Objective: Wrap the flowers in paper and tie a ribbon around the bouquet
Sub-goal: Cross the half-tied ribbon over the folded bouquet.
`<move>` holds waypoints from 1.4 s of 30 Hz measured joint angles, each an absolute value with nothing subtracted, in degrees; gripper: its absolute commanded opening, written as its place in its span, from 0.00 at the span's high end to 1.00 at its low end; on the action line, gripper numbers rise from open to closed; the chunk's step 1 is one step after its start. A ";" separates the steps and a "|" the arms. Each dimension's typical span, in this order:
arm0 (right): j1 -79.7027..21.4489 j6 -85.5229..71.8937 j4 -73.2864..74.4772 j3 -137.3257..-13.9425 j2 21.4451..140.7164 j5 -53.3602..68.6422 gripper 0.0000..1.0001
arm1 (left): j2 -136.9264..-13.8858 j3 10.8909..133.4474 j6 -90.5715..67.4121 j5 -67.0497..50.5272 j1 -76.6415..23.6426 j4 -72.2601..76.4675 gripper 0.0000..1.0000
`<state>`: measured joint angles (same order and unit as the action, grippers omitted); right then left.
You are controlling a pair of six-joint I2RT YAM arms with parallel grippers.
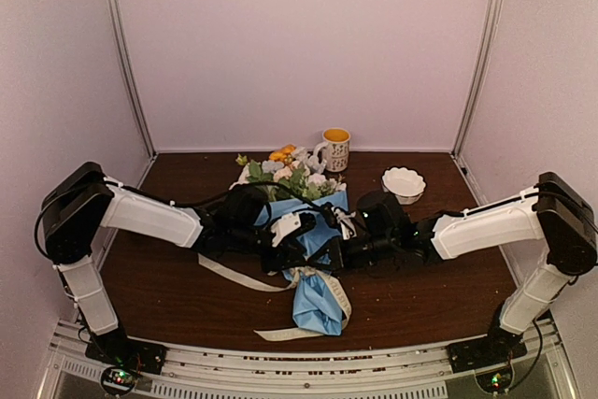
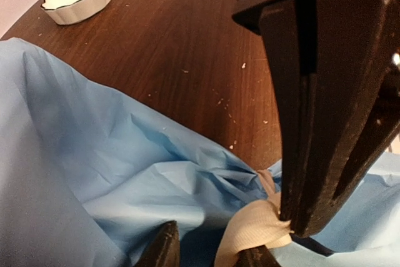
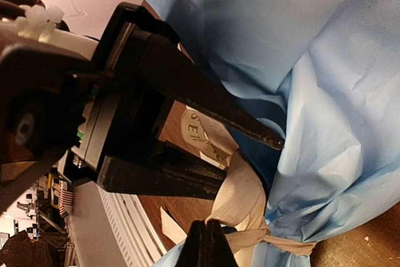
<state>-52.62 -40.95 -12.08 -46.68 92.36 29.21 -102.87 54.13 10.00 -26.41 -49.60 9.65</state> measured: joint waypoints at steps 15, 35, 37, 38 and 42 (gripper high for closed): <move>-51.37 -40.73 -10.52 -46.04 87.92 29.30 0.68 | -103.39 53.65 6.26 -26.87 -49.82 12.62 1.00; -44.05 -29.91 2.13 -60.62 102.54 33.89 0.86 | -101.67 49.01 5.93 -23.29 -49.82 17.15 1.00; -44.03 -28.64 2.39 -60.69 102.76 35.94 0.87 | -101.45 48.73 5.93 -22.94 -49.82 17.56 1.00; -44.03 -28.18 2.46 -60.69 102.85 37.17 0.87 | -101.34 48.64 5.93 -22.79 -49.82 17.69 1.00; -44.03 -26.63 2.37 -60.69 103.59 41.30 0.87 | -101.12 48.53 5.93 -22.63 -49.82 18.59 1.00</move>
<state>-44.03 -26.63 2.37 -60.69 103.59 41.30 -101.12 48.53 5.93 -22.63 -49.82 18.59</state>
